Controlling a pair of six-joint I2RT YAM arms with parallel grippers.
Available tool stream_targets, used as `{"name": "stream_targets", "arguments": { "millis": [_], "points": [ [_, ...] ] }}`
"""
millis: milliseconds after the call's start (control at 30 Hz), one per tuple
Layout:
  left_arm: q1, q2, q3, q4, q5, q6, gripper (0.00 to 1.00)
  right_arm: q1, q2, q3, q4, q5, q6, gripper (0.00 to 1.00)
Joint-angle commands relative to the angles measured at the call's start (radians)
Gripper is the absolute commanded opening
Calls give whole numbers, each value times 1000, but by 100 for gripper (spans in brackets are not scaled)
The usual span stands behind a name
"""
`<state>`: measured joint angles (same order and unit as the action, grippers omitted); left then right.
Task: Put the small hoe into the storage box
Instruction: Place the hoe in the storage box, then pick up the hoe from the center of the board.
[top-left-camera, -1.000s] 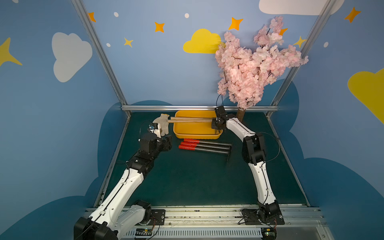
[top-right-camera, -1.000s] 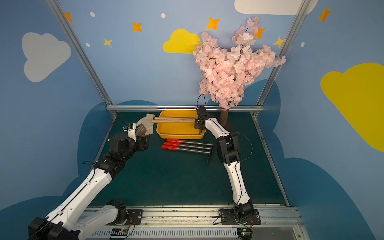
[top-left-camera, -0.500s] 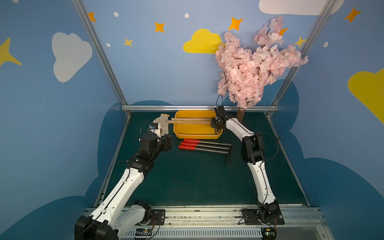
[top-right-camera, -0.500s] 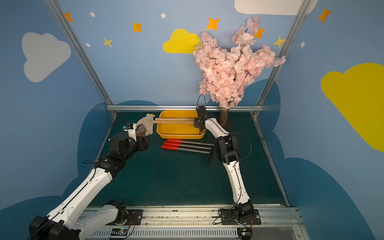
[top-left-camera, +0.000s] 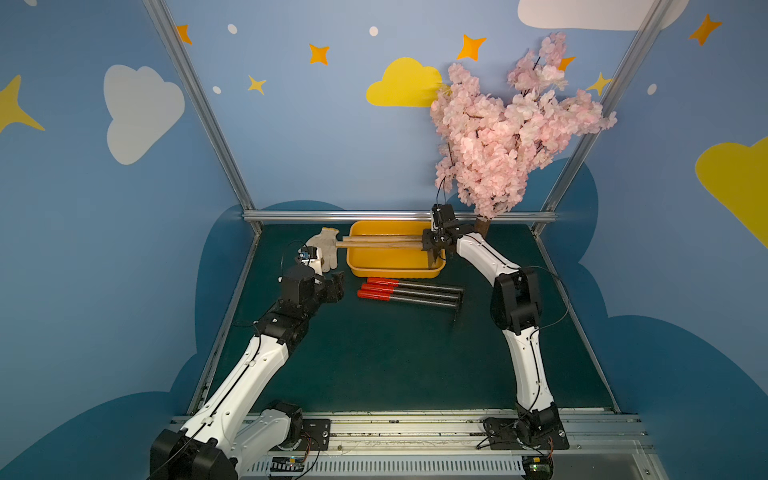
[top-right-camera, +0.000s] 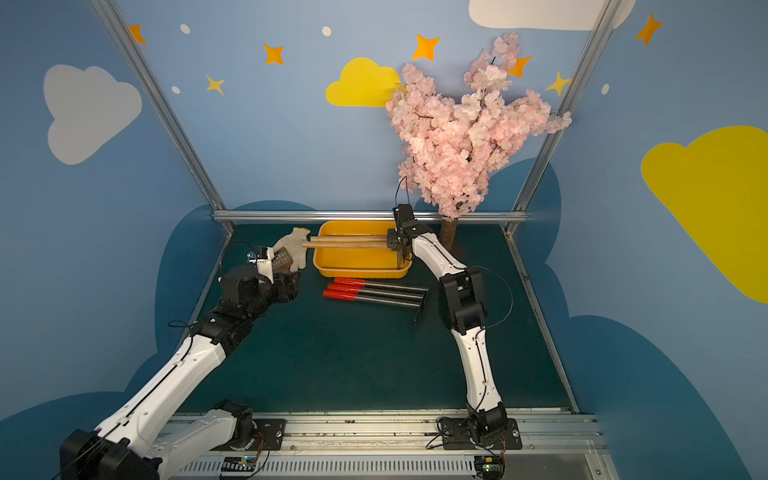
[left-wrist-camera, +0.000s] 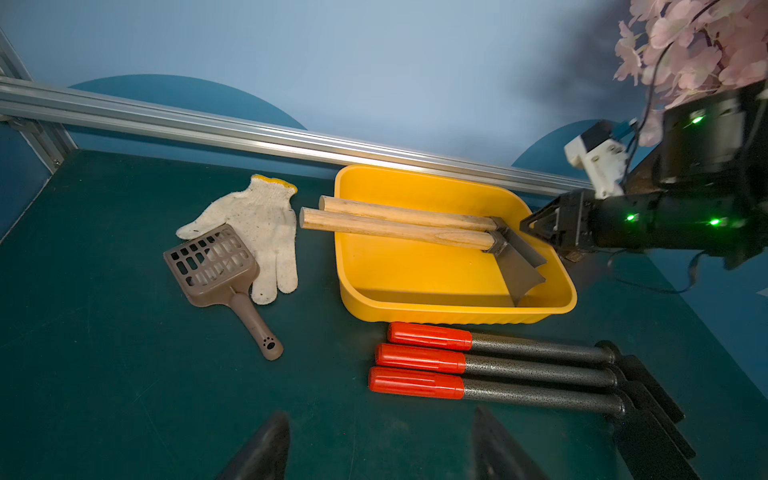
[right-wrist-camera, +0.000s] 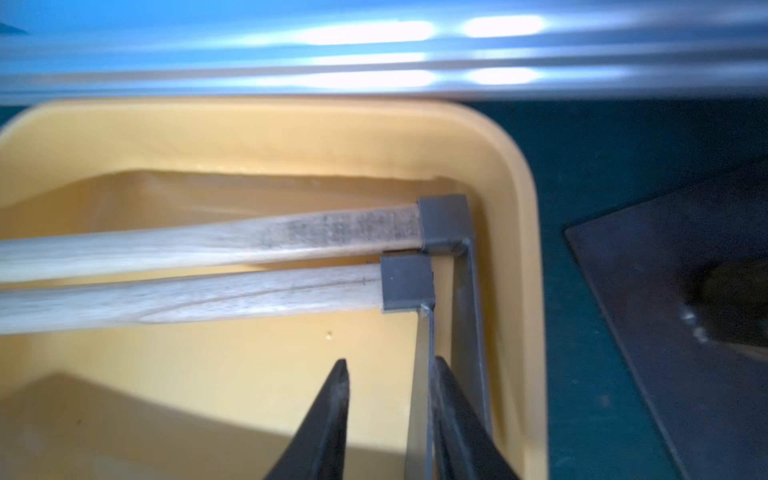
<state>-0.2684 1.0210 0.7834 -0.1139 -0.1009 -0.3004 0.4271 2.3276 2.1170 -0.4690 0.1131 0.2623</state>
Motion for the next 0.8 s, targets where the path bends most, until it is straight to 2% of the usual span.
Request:
{"name": "stream_targets", "arguments": {
  "millis": [0, 133, 200, 267, 333, 400, 467, 633, 767],
  "points": [
    [5, -12, -17, 17, 17, -11, 70, 8, -116, 9, 1, 40, -62, 34],
    [6, -31, -31, 23, 20, -20, 70, 34, -226, -92, -4, -13, -147, 34],
    [8, -38, -42, 31, 34, -31, 70, 48, -275, -147, -30, -121, -213, 34],
    [14, -41, -57, 49, 62, -49, 70, 51, -319, -202, -89, -317, -301, 33],
    [21, -44, -77, 75, 92, -64, 70, 64, -359, -254, -173, -445, -377, 32],
    [28, -46, -106, 114, 126, -84, 70, 96, -401, -319, -242, -442, -437, 30],
    [39, -38, -137, 163, 178, -108, 70, 129, -444, -399, -289, -388, -489, 30],
    [45, 11, -178, 262, 264, -143, 70, 182, -495, -518, -370, -304, -500, 29],
    [46, 48, -173, 288, 312, -146, 70, 226, -484, -587, -379, -189, -523, 31]
  ]
}}
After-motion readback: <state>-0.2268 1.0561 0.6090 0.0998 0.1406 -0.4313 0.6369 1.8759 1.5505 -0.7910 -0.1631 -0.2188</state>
